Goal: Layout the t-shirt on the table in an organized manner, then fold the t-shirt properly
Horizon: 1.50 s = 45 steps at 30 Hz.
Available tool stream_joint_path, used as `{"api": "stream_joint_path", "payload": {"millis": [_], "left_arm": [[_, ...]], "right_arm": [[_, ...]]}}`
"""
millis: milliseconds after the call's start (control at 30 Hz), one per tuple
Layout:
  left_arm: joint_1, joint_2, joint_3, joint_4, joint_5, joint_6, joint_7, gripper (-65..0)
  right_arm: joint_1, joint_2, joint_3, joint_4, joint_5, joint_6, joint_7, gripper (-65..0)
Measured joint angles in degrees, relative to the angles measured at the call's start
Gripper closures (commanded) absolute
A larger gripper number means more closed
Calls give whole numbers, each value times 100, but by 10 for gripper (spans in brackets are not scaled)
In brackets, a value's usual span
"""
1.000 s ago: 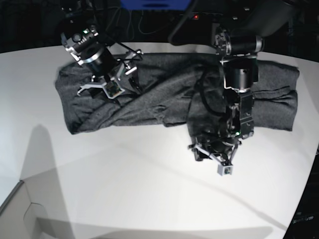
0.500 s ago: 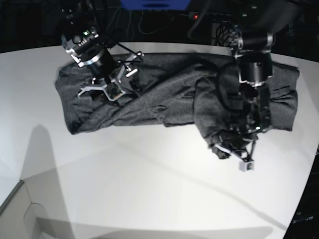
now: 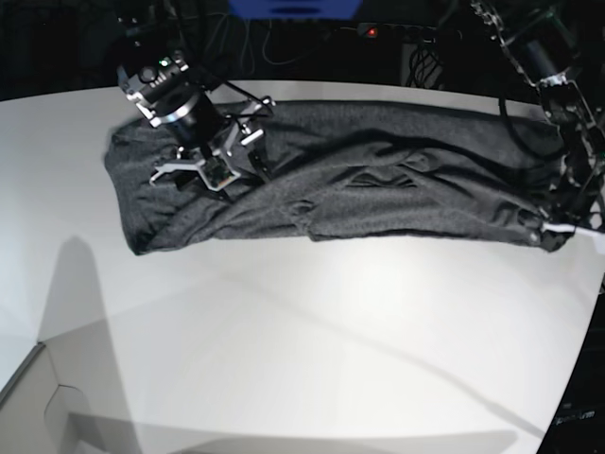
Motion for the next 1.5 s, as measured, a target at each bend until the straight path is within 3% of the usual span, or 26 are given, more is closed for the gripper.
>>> {"api": "stream_joint_path", "payload": {"millis": [367,667,733,900,967,1500], "left_arm": [[114,61,-1137,-463,420,-39,0,0],[48,63,-1108,-682,415,-48,-4,-4],[35,66,-1110,-817,422,-44,26,-50],[28,61,-1110,-820,415,-42,39,-312],[46,63,-1113,-820,391,-42,42,-362],[732,94,-1099,-151,398,-46,0,-381]], "right_arm": [[-35,4,-238,0,0,0,2,-377],[-245,11,-238,0,0,0,0,-377],[-289,11,-238,0,2,0,15,-377],[-343,13,-221,0,0,0,17,-377],[-372,11,-223,0,0,0,2,-377],[-514,-2,-223,4,0,0,2,-377]]}}
